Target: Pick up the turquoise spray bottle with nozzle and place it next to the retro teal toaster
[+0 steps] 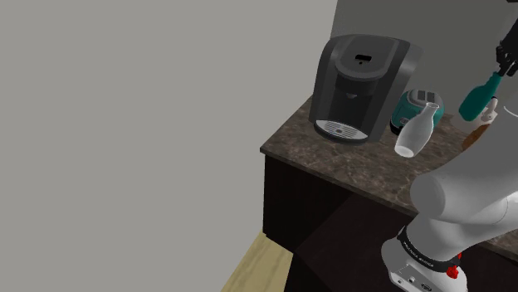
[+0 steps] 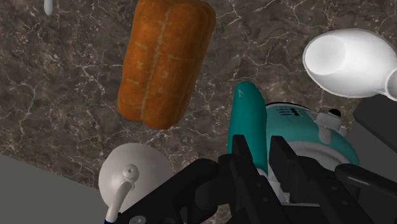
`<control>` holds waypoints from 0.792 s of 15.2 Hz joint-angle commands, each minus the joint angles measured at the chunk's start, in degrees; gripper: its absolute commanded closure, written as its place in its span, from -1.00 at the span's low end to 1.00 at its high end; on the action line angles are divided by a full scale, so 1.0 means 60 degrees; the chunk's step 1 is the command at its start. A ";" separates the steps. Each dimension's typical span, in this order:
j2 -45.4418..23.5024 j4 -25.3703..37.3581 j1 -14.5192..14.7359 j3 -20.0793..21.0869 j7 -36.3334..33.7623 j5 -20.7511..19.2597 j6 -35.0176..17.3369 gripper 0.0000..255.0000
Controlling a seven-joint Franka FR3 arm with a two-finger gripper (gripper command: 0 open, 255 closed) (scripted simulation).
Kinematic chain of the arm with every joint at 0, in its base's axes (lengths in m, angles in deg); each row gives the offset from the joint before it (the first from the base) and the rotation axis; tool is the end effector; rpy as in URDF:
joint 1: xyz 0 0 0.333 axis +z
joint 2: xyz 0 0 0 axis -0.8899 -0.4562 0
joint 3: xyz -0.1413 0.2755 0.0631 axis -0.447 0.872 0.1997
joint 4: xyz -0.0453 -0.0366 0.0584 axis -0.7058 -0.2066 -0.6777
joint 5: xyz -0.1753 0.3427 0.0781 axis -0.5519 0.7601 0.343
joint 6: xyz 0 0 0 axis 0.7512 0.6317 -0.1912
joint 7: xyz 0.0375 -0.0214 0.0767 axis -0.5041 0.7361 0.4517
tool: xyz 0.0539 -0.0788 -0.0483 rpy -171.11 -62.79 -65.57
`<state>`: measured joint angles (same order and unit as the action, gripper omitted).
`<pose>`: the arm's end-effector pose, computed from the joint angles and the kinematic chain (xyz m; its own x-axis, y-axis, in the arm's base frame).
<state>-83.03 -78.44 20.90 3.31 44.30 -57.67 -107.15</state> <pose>0.0929 -0.5823 0.6021 0.5776 -0.8129 0.0749 -0.8157 -0.5711 0.0919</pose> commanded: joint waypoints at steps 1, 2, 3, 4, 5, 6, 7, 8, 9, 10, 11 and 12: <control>0.0067 -0.0305 0.0013 0.0002 -0.0014 -0.0044 -0.0261 1.00; 0.0091 -0.0457 0.0022 0.0007 -0.0029 -0.0062 -0.0395 1.00; 0.0111 -0.0606 0.0030 0.0011 -0.0043 -0.0077 -0.0528 1.00; 0.0128 -0.0751 0.0037 0.0014 -0.0056 -0.0090 -0.0660 1.00; 0.0143 -0.0894 0.0044 0.0017 -0.0067 -0.0100 -0.0791 1.00; 0.0154 -0.1033 0.0049 0.0020 -0.0077 -0.0109 -0.0921 1.00; 0.0162 -0.1170 0.0053 0.0023 -0.0085 -0.0116 -0.1051 1.00; 0.0168 -0.1303 0.0056 0.0025 -0.0092 -0.0120 -0.1181 1.00; 0.0170 -0.1434 0.0059 0.0026 -0.0098 -0.0123 -0.1310 1.00; 0.0170 -0.1562 0.0060 0.0028 -0.0103 -0.0124 -0.1438 1.00; 0.0167 -0.1688 0.0062 0.0029 -0.0106 -0.0122 -0.1565 1.00; 0.0161 -0.1811 0.0062 0.0030 -0.0107 -0.0119 -0.1693 1.00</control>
<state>-82.24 -88.42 21.19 3.44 43.83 -58.25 -116.51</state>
